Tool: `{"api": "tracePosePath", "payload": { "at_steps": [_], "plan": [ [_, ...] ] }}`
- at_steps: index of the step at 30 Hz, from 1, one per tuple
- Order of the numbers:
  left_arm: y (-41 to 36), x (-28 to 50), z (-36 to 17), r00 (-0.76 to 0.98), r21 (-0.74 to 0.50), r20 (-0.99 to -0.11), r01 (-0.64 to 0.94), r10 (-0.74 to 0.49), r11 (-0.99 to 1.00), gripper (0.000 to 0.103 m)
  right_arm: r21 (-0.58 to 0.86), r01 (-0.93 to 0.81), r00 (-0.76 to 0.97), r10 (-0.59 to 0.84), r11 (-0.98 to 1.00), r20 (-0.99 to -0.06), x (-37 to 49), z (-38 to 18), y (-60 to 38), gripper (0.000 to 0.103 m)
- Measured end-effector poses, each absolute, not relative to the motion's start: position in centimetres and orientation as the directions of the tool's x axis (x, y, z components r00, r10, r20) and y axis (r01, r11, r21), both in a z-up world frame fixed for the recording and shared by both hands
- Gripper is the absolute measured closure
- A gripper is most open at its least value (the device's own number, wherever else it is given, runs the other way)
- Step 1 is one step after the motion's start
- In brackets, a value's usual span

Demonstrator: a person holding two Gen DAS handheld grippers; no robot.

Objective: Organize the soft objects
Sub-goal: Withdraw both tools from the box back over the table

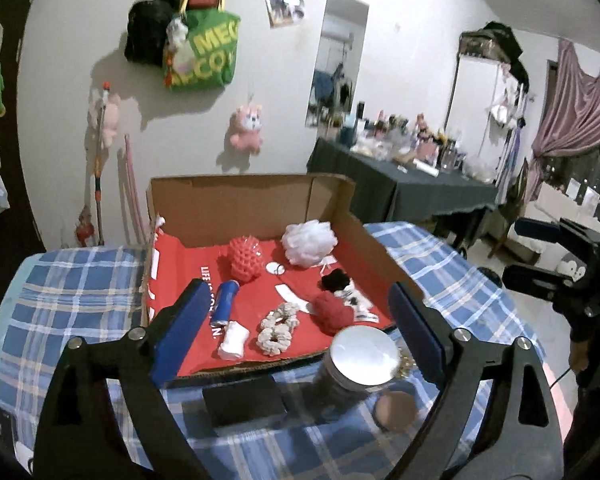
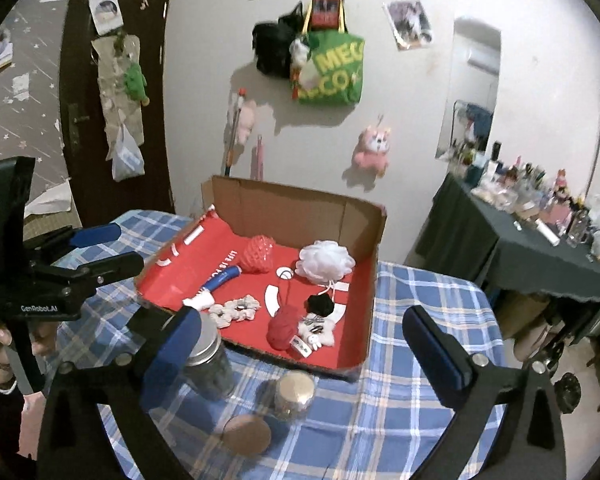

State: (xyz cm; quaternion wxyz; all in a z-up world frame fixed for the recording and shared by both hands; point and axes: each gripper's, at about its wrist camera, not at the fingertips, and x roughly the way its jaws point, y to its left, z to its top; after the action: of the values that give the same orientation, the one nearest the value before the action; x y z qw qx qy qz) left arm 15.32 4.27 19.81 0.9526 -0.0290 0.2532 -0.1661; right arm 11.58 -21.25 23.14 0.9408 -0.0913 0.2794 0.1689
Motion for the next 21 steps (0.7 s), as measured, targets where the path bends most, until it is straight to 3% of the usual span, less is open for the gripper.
{"api": "tracePosePath", "payload": {
  "at_steps": [11,21],
  "plan": [
    [3.7,7.4,19.7,0.890,-0.085,-0.346,0.285,-0.296,0.955,0.007,-0.071,-0.323,0.859,0.261,0.944,-0.440,3.2,21.9,-21.3,0.000],
    [3.6,3.3,17.3,0.894,-0.110,-0.333,0.278,-0.299,0.954,0.006,-0.055,-0.246,0.886,0.201,0.968,-0.417,-0.9,18.3,-22.3,0.000]
  ]
}}
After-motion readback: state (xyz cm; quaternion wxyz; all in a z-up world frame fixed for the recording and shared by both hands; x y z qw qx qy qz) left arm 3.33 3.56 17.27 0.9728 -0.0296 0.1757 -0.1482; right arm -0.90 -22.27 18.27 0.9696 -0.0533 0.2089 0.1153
